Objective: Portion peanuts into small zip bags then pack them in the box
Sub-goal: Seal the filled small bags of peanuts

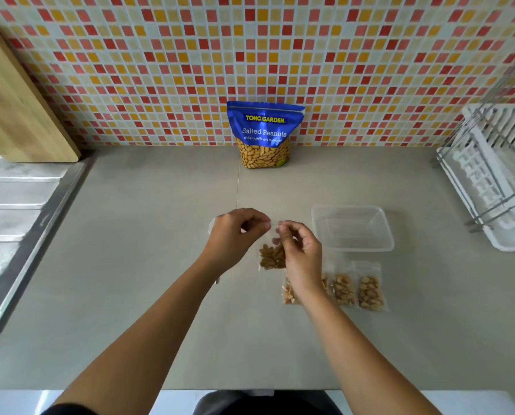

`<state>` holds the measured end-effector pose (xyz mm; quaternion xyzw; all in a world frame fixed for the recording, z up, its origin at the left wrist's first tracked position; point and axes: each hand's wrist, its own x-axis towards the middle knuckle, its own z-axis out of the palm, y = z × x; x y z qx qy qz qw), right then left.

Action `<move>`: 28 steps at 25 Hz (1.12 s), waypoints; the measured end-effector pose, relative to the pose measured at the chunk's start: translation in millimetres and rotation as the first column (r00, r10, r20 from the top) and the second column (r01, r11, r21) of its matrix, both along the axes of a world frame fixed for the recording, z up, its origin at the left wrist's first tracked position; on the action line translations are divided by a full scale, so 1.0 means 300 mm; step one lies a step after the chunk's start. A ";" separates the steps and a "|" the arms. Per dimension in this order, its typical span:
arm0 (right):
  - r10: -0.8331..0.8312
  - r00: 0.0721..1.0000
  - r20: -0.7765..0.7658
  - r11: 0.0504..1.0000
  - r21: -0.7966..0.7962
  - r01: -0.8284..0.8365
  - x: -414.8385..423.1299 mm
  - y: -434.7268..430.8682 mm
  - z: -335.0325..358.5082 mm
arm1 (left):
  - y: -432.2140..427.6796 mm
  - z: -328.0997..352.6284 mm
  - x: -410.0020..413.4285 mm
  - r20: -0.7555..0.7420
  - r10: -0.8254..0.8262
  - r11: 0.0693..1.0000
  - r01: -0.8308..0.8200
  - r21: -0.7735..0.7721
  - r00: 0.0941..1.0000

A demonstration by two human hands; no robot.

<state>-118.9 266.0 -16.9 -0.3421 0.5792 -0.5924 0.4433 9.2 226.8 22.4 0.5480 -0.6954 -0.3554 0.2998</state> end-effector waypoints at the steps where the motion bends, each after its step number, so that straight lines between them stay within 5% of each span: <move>1: -0.006 1.000 -0.004 1.000 -0.014 0.006 -0.001 -0.005 0.016 | -0.011 0.018 -0.001 0.039 -0.024 0.999 0.025 -0.032 0.999; 7: -0.042 0.991 -0.128 0.998 -0.047 0.036 -0.004 -0.016 0.071 | -0.033 0.082 -0.041 0.159 -0.094 0.973 0.125 -0.196 0.983; 14: -0.279 0.912 -0.300 0.960 -0.099 0.261 0.015 -0.012 0.079 | -0.009 0.068 -0.081 0.323 0.052 0.931 0.072 -0.359 0.945; 22: -0.266 0.871 -0.412 0.964 -0.110 0.243 -0.007 -0.019 0.066 | -0.024 0.018 -0.024 0.497 0.109 0.879 0.150 -0.453 0.861; 25: -0.168 0.915 -0.366 0.985 -0.036 0.167 -0.003 -0.020 0.063 | -0.013 0.002 -0.001 0.354 0.111 0.942 0.015 -0.336 0.928; 28: -0.115 0.970 -0.213 0.985 0.100 0.139 0.018 -0.017 0.004 | 0.056 -0.058 0.023 0.003 0.134 0.985 -0.133 0.109 0.991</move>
